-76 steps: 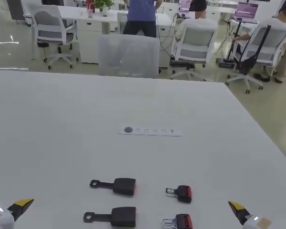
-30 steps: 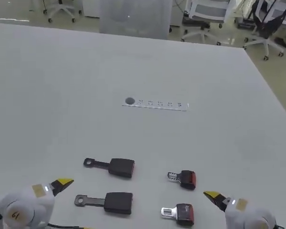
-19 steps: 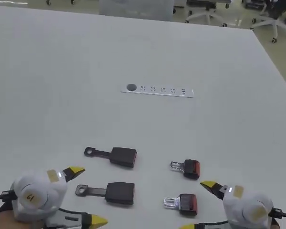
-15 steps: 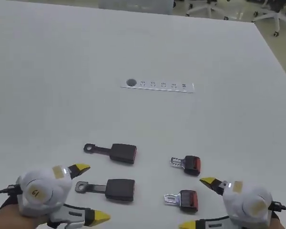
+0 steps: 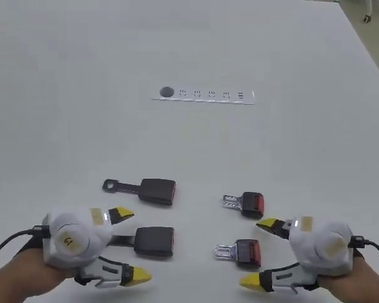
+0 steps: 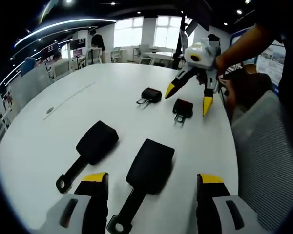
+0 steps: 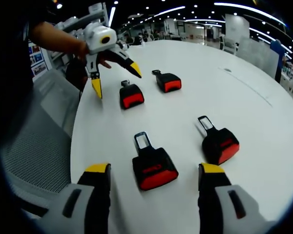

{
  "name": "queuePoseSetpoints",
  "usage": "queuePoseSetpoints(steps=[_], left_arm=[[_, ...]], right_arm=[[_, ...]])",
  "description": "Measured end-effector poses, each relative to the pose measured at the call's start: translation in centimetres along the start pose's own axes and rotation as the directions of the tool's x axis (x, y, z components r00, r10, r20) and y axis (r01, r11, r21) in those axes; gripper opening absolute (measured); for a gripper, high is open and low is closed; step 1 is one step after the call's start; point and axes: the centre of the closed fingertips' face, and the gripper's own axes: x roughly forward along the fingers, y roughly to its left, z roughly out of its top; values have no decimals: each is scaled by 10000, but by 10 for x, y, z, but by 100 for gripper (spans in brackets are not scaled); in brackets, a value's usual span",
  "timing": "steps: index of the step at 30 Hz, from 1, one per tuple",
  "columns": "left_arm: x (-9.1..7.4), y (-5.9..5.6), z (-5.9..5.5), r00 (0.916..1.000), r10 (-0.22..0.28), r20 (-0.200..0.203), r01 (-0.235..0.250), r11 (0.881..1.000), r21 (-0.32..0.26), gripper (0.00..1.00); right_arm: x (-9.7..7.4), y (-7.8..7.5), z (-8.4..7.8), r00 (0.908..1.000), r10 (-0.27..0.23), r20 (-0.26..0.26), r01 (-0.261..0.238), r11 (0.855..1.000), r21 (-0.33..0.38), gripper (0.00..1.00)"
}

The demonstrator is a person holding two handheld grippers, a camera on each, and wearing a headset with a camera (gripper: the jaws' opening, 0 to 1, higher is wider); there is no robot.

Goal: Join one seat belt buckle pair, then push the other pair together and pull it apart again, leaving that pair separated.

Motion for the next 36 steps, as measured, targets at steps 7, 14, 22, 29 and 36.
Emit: queuePoseSetpoints(steps=[7,14,22,29,36], left_arm=[[14,4,-3,9984,-328,-453,354,9977,579,67],[23,3,-8,9948,-676,-764,743,9933,882,59],[23,5,-6,9926,-923,-795,1030,9844,1429,49],[20,6,-8,9863,-1282,-1038,1460,9713,1878,36],[19,5,-9,9815,-1403,-1300,1703,9504,2604,34]], right_arm=[[0,2,-5,9977,592,-342,-608,9969,-499,62],[0,3,-7,9946,880,-558,-934,9905,-1014,58],[2,4,-7,9919,1142,-553,-1208,9833,-1362,53],[2,5,-6,9903,1305,-470,-1368,9744,-1782,45],[2,2,-9,9921,1194,-387,-1254,9540,-2723,36]])
